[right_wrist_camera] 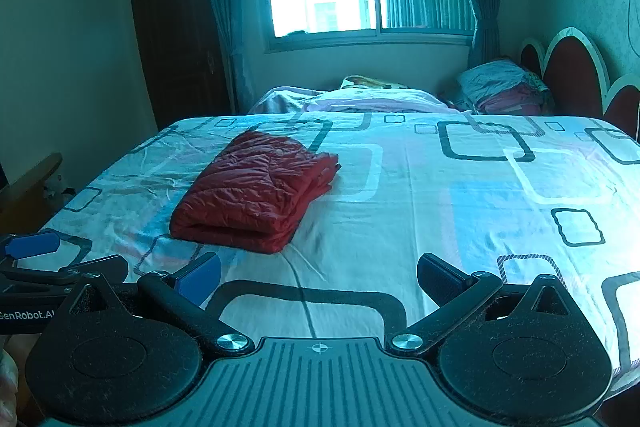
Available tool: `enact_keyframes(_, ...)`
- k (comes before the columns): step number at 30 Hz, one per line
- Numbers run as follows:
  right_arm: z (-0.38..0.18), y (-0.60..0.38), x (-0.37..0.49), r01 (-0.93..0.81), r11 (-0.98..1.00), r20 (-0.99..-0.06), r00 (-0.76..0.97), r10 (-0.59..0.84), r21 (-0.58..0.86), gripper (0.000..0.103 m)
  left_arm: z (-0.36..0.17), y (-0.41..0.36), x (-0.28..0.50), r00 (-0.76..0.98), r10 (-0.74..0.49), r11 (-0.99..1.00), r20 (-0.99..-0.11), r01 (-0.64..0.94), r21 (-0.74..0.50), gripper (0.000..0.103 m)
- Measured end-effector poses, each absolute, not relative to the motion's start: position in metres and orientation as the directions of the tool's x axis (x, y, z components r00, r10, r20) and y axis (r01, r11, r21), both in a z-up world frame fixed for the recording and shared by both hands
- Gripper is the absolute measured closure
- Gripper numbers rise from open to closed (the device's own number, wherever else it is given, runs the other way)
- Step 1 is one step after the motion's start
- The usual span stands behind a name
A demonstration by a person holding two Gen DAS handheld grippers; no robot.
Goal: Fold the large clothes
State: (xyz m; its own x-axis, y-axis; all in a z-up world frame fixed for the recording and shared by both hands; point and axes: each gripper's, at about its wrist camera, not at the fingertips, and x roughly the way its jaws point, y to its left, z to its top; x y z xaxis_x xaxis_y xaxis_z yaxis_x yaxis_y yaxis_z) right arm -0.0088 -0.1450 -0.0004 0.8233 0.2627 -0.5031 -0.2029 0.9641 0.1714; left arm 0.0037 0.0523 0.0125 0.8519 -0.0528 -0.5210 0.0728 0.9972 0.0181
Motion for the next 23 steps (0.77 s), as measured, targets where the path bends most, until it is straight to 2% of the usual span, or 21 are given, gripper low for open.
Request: enact_keyframes(23, -0.0013, -0.1485, -0.0074, -0.218, 0.961, -0.508, 0.816, 0.277, 0.172, 0.000, 0.0121, 0.0577, 0.0050, 0.858, -0.046, 0.998, -0.511, 0.062, 0.014, 0.000)
